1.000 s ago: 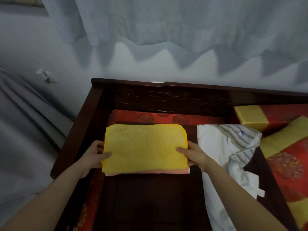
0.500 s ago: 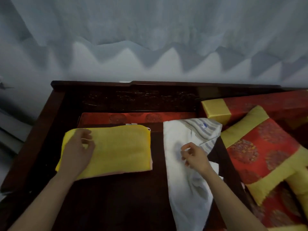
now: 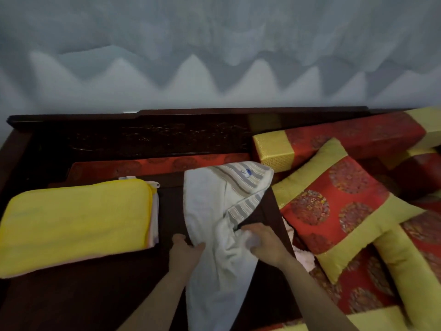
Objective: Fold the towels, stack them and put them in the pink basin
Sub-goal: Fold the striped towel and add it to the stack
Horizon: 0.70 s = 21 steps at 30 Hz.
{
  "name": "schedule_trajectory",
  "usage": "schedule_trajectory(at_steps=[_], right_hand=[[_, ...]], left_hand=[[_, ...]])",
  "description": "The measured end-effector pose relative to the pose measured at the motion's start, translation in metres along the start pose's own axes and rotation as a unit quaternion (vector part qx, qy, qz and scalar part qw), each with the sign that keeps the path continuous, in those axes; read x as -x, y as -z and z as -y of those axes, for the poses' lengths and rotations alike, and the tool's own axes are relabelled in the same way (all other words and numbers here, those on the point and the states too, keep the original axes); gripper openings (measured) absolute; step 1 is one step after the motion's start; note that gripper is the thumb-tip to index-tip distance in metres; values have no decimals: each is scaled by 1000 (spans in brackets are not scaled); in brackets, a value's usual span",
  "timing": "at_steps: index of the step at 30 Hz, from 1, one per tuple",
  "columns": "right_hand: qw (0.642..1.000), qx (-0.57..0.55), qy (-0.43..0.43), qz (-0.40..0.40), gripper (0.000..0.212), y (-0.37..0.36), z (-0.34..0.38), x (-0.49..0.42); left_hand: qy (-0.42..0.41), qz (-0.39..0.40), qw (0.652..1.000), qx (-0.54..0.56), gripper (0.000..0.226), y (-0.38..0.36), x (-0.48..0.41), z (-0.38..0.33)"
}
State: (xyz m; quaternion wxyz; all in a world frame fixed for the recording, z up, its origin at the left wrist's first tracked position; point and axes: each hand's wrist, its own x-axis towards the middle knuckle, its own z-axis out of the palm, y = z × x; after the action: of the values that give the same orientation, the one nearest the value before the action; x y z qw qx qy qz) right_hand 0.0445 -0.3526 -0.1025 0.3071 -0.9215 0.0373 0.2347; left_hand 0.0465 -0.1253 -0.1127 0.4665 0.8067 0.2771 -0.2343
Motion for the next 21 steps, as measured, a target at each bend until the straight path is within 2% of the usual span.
schedule_trajectory(at_steps=[1,2,4,6,10,12,14,16,18,19,21], right_hand=[[996,93,-5,16,55,-3,-2,1],[987,160,-19,14,51,-5,-3,3],[981,185,-58,7,32,-6,-13,6],[985,150,-81,21,21,-4,-28,8],[996,-3,-62,64,21,13,-51,19],[992,-106,-51,47,27,22,-59,30],[984,-161,-42,62,33,34,-65,45],[977,-187,-45,89,38,41,-67,57],[975,-198,-44,93,41,43,-65,61],[975,-199,-42,88,42,42,-63,61],[977,-197,-41,75,43,39,-60,59]], left_hand=[[12,30,999,-3,46,-2,2,-1],[10,52,998,-19,34,-3,6,0],[3,82,995,-61,19,-1,17,7],[-20,103,981,-160,19,4,29,19],[-28,163,929,-332,32,13,57,53],[-16,161,899,-407,46,18,69,69],[-41,145,881,-448,41,24,72,74],[-119,108,872,-462,19,33,69,53],[-255,-4,846,-468,30,29,52,24],[-335,-40,837,-431,30,23,40,10],[-460,-52,797,-388,8,7,21,-21]])
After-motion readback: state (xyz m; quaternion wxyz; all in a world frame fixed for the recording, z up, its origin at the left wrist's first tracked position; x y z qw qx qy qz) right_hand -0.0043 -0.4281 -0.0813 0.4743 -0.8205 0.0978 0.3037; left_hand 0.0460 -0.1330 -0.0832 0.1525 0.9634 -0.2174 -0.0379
